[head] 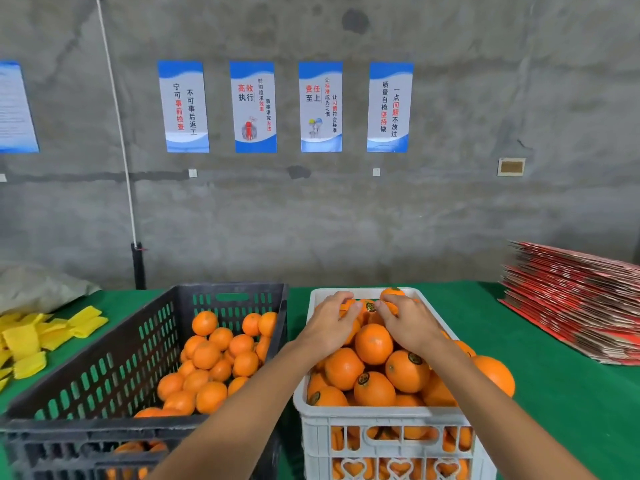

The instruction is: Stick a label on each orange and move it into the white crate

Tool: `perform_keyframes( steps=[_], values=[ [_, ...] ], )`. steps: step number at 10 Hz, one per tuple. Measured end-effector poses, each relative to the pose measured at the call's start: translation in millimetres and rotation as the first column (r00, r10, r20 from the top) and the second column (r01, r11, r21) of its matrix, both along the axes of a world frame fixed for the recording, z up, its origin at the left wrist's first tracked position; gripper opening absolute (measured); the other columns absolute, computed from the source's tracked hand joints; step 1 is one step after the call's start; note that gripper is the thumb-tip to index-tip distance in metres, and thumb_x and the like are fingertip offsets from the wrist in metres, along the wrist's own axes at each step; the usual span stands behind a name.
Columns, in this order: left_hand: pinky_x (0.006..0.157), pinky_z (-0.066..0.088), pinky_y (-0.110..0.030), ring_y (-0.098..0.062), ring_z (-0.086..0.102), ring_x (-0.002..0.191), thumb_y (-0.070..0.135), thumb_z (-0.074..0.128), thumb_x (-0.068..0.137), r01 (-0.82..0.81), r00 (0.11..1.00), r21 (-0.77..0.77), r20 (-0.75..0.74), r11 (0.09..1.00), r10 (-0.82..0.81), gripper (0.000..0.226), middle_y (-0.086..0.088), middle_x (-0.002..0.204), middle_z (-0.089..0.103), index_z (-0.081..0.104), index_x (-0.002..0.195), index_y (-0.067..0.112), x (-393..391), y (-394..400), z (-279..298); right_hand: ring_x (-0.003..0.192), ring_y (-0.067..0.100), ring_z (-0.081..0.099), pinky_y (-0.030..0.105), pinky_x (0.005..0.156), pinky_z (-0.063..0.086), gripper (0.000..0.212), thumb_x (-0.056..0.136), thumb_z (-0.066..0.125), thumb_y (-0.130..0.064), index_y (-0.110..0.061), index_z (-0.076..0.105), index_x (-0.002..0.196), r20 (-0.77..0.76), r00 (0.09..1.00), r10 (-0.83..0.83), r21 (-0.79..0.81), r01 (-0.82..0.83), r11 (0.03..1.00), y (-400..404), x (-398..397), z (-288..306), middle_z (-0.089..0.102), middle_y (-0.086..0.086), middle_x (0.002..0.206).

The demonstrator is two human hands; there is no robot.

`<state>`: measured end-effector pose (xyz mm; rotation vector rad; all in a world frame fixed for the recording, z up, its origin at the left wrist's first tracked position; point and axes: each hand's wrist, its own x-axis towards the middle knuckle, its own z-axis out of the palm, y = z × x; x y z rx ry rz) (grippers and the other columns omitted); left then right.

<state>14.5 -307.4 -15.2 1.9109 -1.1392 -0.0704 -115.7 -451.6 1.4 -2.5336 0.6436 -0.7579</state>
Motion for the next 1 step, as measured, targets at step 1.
perform_keyframes(
  steps=[1],
  values=[
    [0.109, 0.043, -0.032, -0.017, 0.049, 0.138, 0.052, 0.05, 0.107, -0.046, 0.999, -0.029, -0.015, 0.999, 0.046, 0.053, 0.001, 0.152, 0.05, 0.045, 0.152, 0.025, 1.1, 10.3, -6.8, 0.13, 0.027, 0.058, 0.043, 0.106, 0.05, 0.052, 0.106, 0.047, -0.049, -0.016, 0.055, 0.146, 0.089, 0.996, 0.019, 0.045, -0.023, 0.999, 2.2, -5.9, -2.9, 0.061, 0.008, 0.143]
  ],
)
